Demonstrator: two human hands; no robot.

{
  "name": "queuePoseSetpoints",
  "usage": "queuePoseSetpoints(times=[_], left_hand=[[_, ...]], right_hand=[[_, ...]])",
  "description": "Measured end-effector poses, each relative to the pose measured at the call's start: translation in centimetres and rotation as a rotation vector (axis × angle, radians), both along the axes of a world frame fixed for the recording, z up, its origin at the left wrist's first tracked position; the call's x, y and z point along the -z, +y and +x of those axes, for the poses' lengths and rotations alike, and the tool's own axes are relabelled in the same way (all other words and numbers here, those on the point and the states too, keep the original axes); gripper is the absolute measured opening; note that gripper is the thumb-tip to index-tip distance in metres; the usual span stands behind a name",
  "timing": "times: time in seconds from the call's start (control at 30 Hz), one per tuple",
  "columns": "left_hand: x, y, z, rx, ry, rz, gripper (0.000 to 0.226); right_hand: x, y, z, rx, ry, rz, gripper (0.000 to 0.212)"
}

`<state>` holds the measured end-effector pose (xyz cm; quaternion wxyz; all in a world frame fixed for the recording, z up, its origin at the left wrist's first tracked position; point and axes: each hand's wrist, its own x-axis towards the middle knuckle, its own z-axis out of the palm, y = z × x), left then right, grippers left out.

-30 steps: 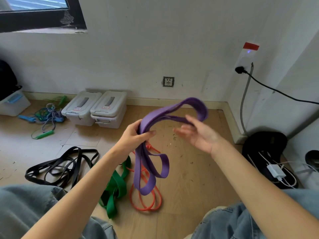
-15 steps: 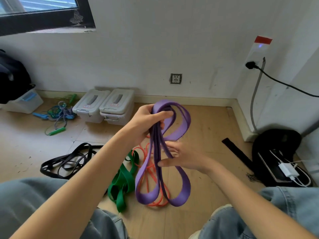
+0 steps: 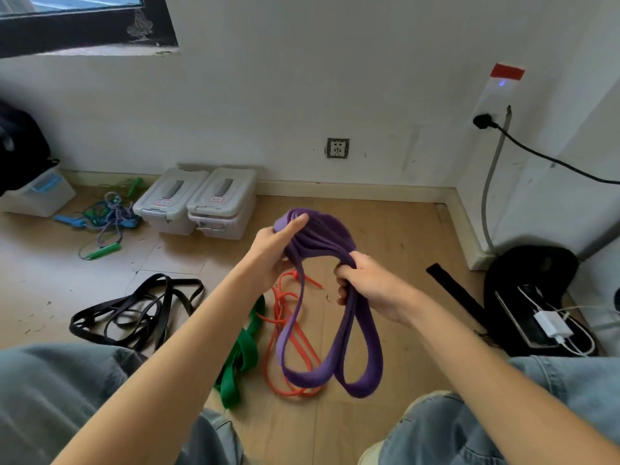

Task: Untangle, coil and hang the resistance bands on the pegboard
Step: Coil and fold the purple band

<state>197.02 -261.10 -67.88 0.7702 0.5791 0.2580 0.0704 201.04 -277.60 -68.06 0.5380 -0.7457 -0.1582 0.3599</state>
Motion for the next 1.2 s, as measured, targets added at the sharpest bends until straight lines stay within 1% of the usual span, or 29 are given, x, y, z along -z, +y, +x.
queuePoseSetpoints(times=[0.07,0.13,0.17,0.23,0.27,0.33,0.4,0.47,0.57,0.63,0.7,0.77,0.8,0.87,0.9,1.0,1.03,1.07,1.1,1.17,1.2], left_hand=[[1.7,-0.2,-0.4,-0.06,0.046,-0.094,0.034],[2.8,-0.4,-0.8,-0.087,0.081,-0.129,0.037],[3.2,-0.7,-1.0,-0.054,0.099,-0.134,0.045],[3.7,-1.5,-1.7,0.083,0.199,-0.155,0.077],[3.9,-1.8,-2.3,0.168,0.256,-0.182,0.088],[4.5,-2.2,-3.5,0.304,0.349,-0.224,0.095],[5.2,-2.5,-4.8,0.389,0.371,-0.25,0.092],[5.4,-3.1,-5.6,0.422,0.3,-0.275,0.082],[4.5,-4.0,-5.2,0.343,0.123,-0.289,0.063],[3.8,-4.3,-4.4,0.273,0.051,-0.273,0.045],[3.4,-4.3,-3.7,0.253,0.057,-0.226,0.035],[3.4,-4.0,-3.3,0.197,0.131,-0.24,0.031],[3.5,-3.9,-3.2,0.135,0.189,-0.262,0.03],[3.9,-3.5,-3.1,-0.02,0.286,-0.334,0.03],[4.0,-3.3,-3.2,-0.084,0.292,-0.399,0.03],[3.6,-2.2,-3.0,-0.172,0.221,-0.754,0.027],[3.2,-1.8,-2.9,-0.174,0.21,-0.841,0.025],[2.8,-1.6,-2.9,-0.144,0.218,-0.857,0.024],[2.6,-1.6,-2.9,-0.081,0.248,-0.8,0.023],[2.8,-2.0,-3.0,0.103,0.363,-0.534,0.03],[3.0,-2.3,-2.9,0.179,0.436,-0.397,0.035]], right_hand=[[0.2,-0.2,0.4,0.03,0.087,-0.011,0.008],[0.8,0.0,0.6,0.082,0.097,-0.02,0.008],[1.0,0.1,0.7,0.113,0.096,-0.021,0.008],[1.5,0.5,1.0,0.191,0.108,-0.031,0.008],[1.7,0.7,1.3,0.231,0.117,-0.039,0.008],[1.8,1.2,1.8,0.311,0.157,-0.021,0.009],[1.6,2.0,2.1,0.358,0.217,0.045,0.009],[1.4,2.9,2.1,0.368,0.263,0.082,0.013],[1.3,3.4,1.4,0.352,0.332,0.09,0.023],[1.1,3.3,1.2,0.313,0.342,0.096,0.025],[0.6,3.0,1.4,0.266,0.309,0.089,0.026],[0.0,2.4,2.0,0.235,0.231,0.046,0.026],[-0.3,2.1,2.4,0.222,0.187,0.011,0.025],[-0.4,1.2,3.1,0.179,0.129,-0.078,0.026],[-0.3,0.7,3.2,0.146,0.127,-0.139,0.025],[0.4,-0.2,2.9,0.024,0.253,-0.324,0.016],[0.7,-0.3,2.7,-0.025,0.307,-0.356,0.017],[0.9,-0.3,2.4,-0.075,0.352,-0.364,0.019],[1.0,-0.1,2.2,-0.121,0.383,-0.351,0.021],[0.8,0.6,1.9,-0.202,0.384,-0.317,0.022],[0.6,1.1,1.7,-0.25,0.34,-0.329,0.023]])
